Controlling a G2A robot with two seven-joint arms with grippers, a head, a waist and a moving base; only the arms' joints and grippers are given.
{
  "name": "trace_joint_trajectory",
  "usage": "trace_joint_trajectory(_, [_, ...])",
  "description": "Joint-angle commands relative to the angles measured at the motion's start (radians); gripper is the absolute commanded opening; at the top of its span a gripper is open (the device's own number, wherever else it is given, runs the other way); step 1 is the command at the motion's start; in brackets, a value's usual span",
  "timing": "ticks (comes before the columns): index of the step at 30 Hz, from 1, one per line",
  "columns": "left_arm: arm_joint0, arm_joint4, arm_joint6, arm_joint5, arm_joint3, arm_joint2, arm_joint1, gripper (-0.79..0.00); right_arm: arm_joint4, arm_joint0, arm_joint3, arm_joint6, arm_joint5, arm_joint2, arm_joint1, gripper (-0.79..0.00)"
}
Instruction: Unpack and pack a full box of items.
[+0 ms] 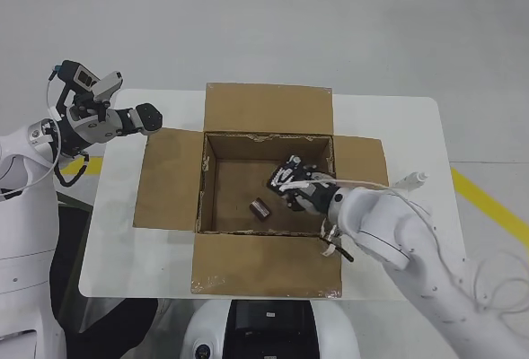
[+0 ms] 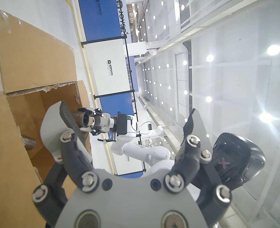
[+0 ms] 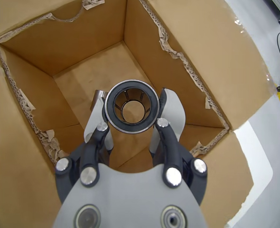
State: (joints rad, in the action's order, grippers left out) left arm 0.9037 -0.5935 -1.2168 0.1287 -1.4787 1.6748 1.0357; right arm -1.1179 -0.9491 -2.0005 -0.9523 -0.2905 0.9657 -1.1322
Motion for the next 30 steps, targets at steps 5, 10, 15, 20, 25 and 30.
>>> trace_joint_trajectory(5, [0.000, 0.000, 0.000, 0.000, 0.000, 0.000, 0.000, 0.000, 0.028, 0.067, 0.113, 0.037, 0.007, -0.063, -0.024, -0.785])
trace_joint_trajectory(10, [0.000, 0.000, 0.000, 0.000, 0.000, 0.000, 0.000, 0.000, 0.055, 0.117, 0.209, 0.073, 0.004, -0.116, -0.045, -0.785])
trace_joint_trajectory(15, [0.000, 0.000, 0.000, 0.000, 0.000, 0.000, 0.000, 0.000, 0.103, 0.148, 0.287, 0.091, 0.007, -0.154, -0.066, -0.785])
trace_joint_trajectory(20, [0.000, 0.000, 0.000, 0.000, 0.000, 0.000, 0.000, 0.000, 0.138, 0.173, 0.352, 0.084, 0.013, -0.183, -0.083, -0.785])
trace_joint_trajectory(25, [0.000, 0.000, 0.000, 0.000, 0.000, 0.000, 0.000, 0.000, 0.159, 0.195, 0.403, 0.076, 0.028, -0.201, -0.098, -0.785])
trace_joint_trajectory(30, [0.000, 0.000, 0.000, 0.000, 0.000, 0.000, 0.000, 0.000, 0.165, 0.213, 0.445, 0.067, 0.040, -0.220, -0.111, -0.785])
